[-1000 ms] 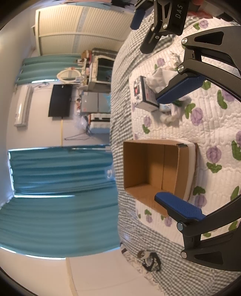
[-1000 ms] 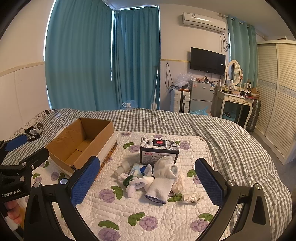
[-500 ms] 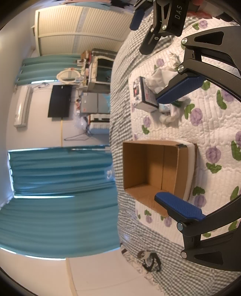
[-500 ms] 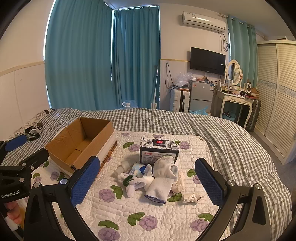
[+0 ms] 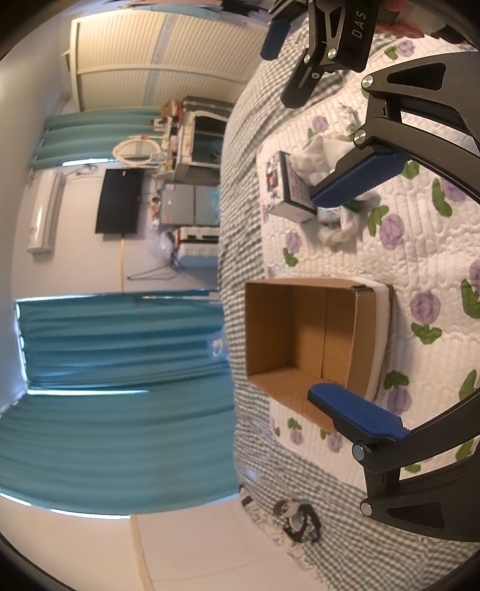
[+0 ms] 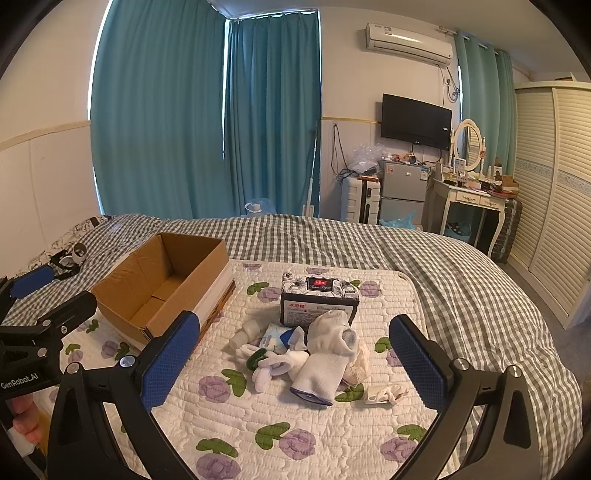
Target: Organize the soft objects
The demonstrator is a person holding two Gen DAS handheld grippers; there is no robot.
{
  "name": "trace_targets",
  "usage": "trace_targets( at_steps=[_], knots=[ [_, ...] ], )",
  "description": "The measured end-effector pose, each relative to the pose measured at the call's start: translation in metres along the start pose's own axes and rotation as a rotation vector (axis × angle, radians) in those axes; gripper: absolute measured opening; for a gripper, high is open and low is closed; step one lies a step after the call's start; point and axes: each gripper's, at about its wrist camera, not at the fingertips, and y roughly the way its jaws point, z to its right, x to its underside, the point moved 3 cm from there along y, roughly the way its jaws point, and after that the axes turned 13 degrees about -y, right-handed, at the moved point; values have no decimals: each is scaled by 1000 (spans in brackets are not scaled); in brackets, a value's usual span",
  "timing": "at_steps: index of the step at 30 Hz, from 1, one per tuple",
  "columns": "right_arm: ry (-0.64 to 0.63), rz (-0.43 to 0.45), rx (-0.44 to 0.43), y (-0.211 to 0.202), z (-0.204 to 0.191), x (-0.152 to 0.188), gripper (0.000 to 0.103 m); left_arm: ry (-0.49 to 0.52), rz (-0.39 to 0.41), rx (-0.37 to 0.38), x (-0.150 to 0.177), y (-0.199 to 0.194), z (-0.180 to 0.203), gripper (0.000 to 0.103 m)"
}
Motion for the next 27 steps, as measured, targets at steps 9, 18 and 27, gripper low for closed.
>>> trace_targets(
  at_steps=[9, 18, 27],
  knots=[
    [-1, -1, 0, 0, -1, 0, 103, -1, -1, -2, 0, 0, 0, 98],
    [-3, -2, -1, 1, -2, 1, 103, 1, -1, 2, -2, 0, -1, 98],
    [4, 5, 24, -5, 5, -3, 103, 5, 4, 23, -6, -9, 9, 98]
  ],
)
